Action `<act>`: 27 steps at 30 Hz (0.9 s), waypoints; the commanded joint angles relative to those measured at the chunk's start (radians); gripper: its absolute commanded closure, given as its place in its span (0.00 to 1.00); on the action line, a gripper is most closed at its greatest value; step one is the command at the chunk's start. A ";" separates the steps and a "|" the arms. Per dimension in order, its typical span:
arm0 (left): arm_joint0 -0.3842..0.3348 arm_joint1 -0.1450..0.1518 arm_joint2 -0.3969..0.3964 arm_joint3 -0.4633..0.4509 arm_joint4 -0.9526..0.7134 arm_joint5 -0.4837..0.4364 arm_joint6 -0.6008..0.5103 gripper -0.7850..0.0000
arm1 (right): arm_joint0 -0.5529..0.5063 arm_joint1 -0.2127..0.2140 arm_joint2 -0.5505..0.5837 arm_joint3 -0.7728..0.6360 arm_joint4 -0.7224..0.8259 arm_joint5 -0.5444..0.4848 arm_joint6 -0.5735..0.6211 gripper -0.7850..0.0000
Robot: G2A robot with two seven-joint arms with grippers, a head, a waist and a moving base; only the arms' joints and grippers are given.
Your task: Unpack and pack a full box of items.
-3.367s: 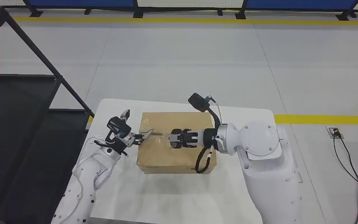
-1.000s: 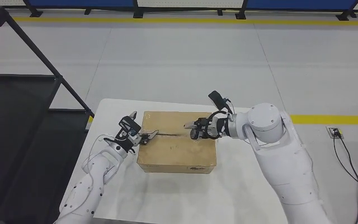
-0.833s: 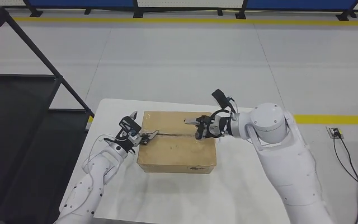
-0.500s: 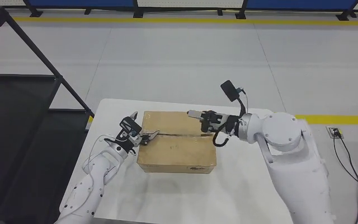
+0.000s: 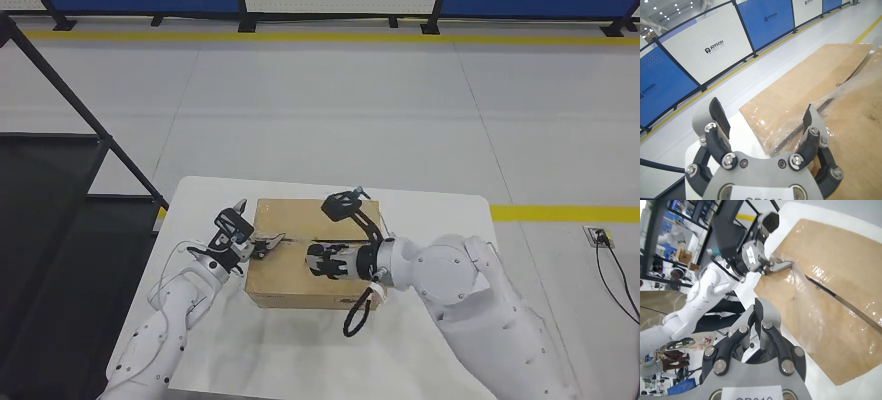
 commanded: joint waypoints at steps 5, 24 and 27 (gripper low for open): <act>-0.003 0.000 -0.002 0.003 -0.002 -0.002 0.000 0.00 | 0.036 -0.018 -0.104 0.078 -0.056 -0.031 -0.071 1.00; -0.006 -0.001 0.003 0.012 -0.008 -0.003 0.005 0.00 | 0.044 -0.086 -0.337 0.140 -0.439 0.209 -0.353 1.00; -0.003 -0.001 0.003 0.009 -0.007 -0.002 0.008 0.00 | 0.049 -0.097 -0.348 0.152 -0.478 0.255 -0.362 1.00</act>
